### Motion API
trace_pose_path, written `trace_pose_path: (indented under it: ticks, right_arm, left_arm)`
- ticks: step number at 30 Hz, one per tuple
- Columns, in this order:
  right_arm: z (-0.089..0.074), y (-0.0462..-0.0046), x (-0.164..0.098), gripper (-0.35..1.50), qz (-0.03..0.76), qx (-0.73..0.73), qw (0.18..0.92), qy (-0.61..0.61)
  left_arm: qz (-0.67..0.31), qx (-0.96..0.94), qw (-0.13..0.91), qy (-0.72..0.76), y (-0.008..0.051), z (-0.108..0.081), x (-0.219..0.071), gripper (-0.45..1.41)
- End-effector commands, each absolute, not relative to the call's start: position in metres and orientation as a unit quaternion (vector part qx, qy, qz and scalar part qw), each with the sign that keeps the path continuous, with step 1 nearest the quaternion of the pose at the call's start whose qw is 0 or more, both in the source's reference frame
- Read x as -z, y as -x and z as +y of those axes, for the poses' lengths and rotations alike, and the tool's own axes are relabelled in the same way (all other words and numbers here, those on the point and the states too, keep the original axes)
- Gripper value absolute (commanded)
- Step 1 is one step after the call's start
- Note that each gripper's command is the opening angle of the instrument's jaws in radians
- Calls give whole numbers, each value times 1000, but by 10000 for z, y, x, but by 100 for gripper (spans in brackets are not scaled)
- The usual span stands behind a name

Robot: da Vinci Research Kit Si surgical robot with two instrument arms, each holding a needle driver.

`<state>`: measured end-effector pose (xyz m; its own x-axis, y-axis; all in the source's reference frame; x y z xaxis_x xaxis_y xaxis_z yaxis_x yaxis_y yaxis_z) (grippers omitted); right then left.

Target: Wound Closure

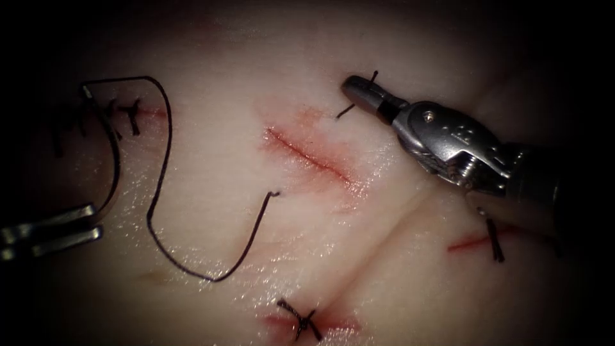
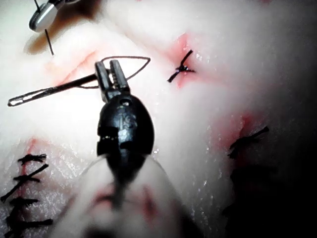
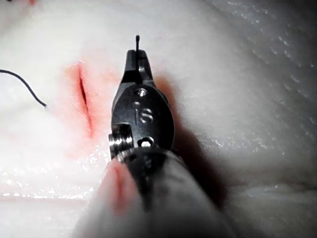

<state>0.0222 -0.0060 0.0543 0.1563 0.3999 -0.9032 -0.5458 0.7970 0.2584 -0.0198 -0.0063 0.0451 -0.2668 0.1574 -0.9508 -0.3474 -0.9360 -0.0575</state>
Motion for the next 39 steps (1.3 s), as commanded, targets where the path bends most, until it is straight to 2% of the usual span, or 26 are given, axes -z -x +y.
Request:
trace_pose_path:
  ticks: [1, 11, 12, 13, 15, 17, 19, 35, 39]
  right_arm:
    - [-55, -232, -539, -35, 572, -310, 756, 68]
    - [-53, -237, -515, -35, 574, -302, 757, 74]
    - [-51, -237, -518, -21, 577, -299, 756, 76]
    - [-51, -237, -518, -21, 577, -299, 756, 76]
    - [-50, -235, -521, 104, 589, -328, 738, 41]
    - [-50, -233, -522, 130, 593, -334, 731, 38]
    - [-53, -229, -520, 135, 599, -340, 724, 35]
    - [-119, -185, -473, 131, 625, -338, 703, 29]
    - [-128, -185, -475, 131, 626, -335, 703, 33]
  left_arm:
    - [81, -792, 159, 584, 204, -63, -456, -45]
    - [81, -792, 159, 584, 203, -64, -456, -45]
    - [81, -792, 158, 584, 203, -65, -456, -45]
    - [81, -792, 158, 584, 203, -65, -456, -45]
    - [81, -791, 158, 585, 201, -65, -456, -45]
    - [80, -791, 157, 586, 199, -65, -457, -45]
    - [79, -791, 156, 587, 196, -65, -458, -45]
    - [76, -786, 148, 595, 165, -83, -569, -45]
    - [64, -786, 184, 587, 157, -79, -586, 37]
